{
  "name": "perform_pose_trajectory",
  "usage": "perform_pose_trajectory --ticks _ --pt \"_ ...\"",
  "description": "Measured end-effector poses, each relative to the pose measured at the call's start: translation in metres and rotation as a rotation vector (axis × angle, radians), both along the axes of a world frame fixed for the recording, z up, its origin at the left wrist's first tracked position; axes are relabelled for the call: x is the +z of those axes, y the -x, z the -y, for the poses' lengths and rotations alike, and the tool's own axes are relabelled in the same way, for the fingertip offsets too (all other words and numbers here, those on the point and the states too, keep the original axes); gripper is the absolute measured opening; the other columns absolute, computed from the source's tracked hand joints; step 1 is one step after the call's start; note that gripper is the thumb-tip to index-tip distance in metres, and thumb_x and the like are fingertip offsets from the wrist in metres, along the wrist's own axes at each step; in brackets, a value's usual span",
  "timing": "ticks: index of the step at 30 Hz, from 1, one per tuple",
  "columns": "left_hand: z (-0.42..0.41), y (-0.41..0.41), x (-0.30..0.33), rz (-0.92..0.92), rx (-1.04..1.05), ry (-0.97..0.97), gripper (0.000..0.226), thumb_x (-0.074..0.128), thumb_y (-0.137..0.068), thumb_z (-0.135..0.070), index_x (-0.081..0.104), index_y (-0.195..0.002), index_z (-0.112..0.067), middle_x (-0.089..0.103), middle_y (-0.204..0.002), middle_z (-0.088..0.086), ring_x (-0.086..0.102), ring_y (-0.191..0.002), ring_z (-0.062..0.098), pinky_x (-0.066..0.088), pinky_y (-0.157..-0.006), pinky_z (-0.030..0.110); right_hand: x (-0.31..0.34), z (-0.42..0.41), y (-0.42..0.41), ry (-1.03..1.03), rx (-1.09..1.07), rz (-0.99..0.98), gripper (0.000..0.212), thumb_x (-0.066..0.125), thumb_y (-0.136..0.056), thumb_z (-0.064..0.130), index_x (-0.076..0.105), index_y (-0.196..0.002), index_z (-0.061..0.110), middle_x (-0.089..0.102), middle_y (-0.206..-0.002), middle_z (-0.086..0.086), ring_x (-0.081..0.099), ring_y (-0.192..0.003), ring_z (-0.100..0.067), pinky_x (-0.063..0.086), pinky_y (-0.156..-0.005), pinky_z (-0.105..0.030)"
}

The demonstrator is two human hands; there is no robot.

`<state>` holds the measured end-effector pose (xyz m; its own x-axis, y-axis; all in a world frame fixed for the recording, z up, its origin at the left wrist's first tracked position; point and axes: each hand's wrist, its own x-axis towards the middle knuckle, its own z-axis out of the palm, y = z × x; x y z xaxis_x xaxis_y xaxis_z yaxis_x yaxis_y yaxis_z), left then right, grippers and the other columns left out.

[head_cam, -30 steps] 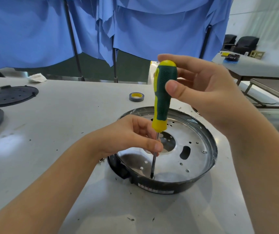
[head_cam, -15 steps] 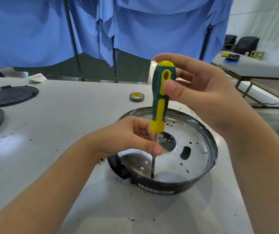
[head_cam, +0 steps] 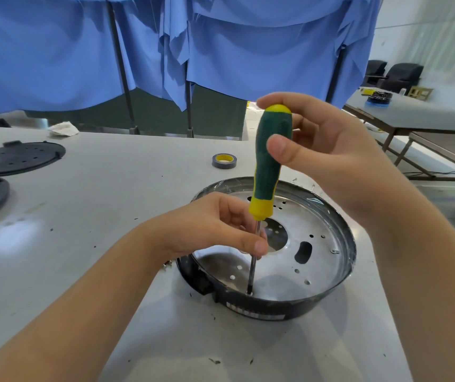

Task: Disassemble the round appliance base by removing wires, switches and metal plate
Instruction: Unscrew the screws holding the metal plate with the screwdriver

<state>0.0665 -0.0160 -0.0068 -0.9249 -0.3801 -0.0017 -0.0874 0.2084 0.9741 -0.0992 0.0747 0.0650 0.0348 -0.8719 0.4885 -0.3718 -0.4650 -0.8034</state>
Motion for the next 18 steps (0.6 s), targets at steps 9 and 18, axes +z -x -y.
perform_pose_trajectory --ticks 9,18 --pt "0.002 -0.002 0.000 -0.037 -0.031 -0.063 0.017 0.071 -0.081 -0.019 0.078 -0.095 -0.023 0.077 -0.095 0.004 0.073 -0.092 0.024 0.055 -0.084 0.029 0.005 -0.008 0.010 -0.154 0.169 0.162 0.045 0.047 -0.093 -0.002 0.051 -0.134 0.017 0.065 -0.122 -0.012 0.066 -0.107 -0.024 0.055 -0.082 -0.025" --pt "-0.001 0.001 0.001 -0.057 0.040 0.001 0.014 0.077 -0.073 -0.010 0.077 -0.077 -0.024 0.076 -0.080 0.002 0.073 -0.079 0.018 0.056 -0.081 0.027 0.000 -0.002 -0.004 -0.075 -0.080 -0.101 0.050 0.076 -0.065 0.034 0.065 -0.111 0.020 0.068 -0.106 -0.006 0.067 -0.095 -0.019 0.055 -0.088 -0.026"
